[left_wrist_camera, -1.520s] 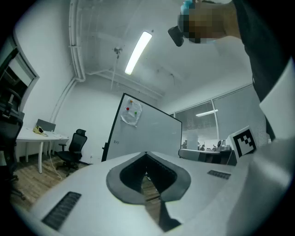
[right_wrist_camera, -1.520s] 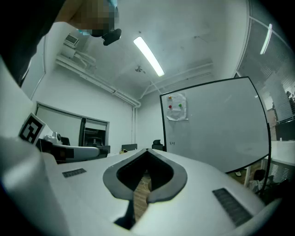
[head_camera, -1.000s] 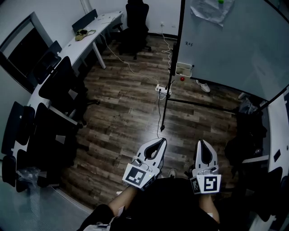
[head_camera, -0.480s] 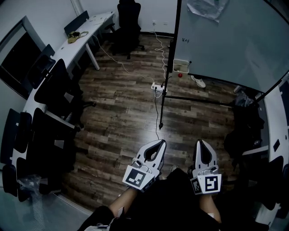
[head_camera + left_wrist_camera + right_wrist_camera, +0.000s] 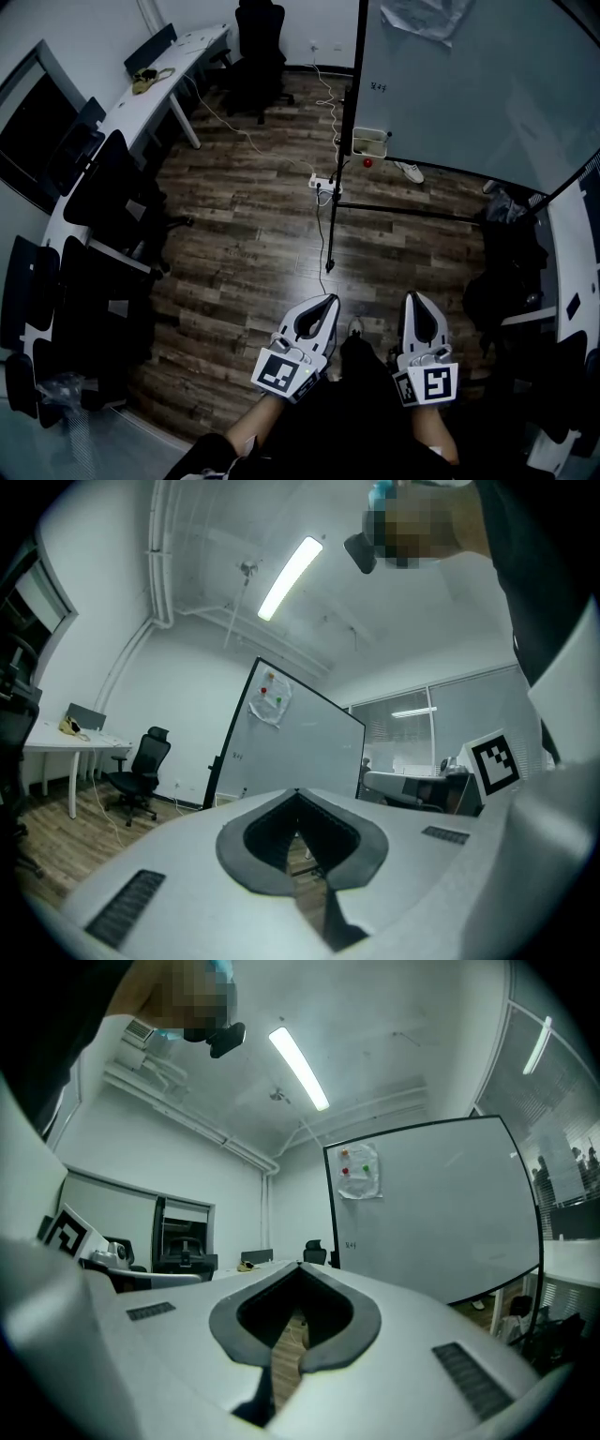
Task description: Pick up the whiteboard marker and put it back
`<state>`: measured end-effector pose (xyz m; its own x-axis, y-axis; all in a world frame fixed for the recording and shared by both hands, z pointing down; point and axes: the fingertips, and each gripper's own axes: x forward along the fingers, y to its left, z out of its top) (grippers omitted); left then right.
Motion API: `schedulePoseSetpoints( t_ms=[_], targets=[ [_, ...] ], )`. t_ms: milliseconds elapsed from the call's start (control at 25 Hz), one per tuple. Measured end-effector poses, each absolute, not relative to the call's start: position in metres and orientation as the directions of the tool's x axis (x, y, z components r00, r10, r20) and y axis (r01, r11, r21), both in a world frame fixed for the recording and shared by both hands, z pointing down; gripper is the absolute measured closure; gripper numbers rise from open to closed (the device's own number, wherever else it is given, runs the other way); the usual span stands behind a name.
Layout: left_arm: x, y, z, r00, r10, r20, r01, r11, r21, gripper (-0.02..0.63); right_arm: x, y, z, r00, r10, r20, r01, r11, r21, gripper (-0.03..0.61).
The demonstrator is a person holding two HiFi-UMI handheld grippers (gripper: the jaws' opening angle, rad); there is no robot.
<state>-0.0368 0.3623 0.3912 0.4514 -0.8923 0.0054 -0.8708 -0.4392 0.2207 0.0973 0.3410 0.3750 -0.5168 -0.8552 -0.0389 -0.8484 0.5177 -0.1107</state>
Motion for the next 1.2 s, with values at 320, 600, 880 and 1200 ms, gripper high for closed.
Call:
schedulePoseSetpoints(
  t_ms=[320, 600, 880, 1200],
  targets=[
    [-0.011, 0.288, 0.392, 0.415, -0.910, 0.007, -0.885, -0.402, 0.236, 0.606, 0.120, 0.263, 0.390, -0.550, -0.835, -0.014, -0.829, 0.548, -0.108, 0.565],
    [0.014, 0.225, 0.394, 0.402, -0.915, 0.039, -0.897, -0.385, 0.219, 0.606, 0.131, 0.200, 0.387, -0.591, -0.806, -0.030, -0.796, 0.589, -0.135, 0.565],
    [0.026, 0.192, 0.387, 0.369, -0.928, 0.046, -0.913, -0.353, 0.207, 0.606, 0.142, 0.161, 0.392, -0.621, -0.783, -0.024, -0.774, 0.618, -0.139, 0.565],
    [0.025, 0.175, 0.388, 0.333, -0.942, 0.042, -0.924, -0.317, 0.216, 0.606, 0.146, 0.135, 0.393, -0.635, -0.772, -0.016, -0.764, 0.631, -0.138, 0.565]
  ],
)
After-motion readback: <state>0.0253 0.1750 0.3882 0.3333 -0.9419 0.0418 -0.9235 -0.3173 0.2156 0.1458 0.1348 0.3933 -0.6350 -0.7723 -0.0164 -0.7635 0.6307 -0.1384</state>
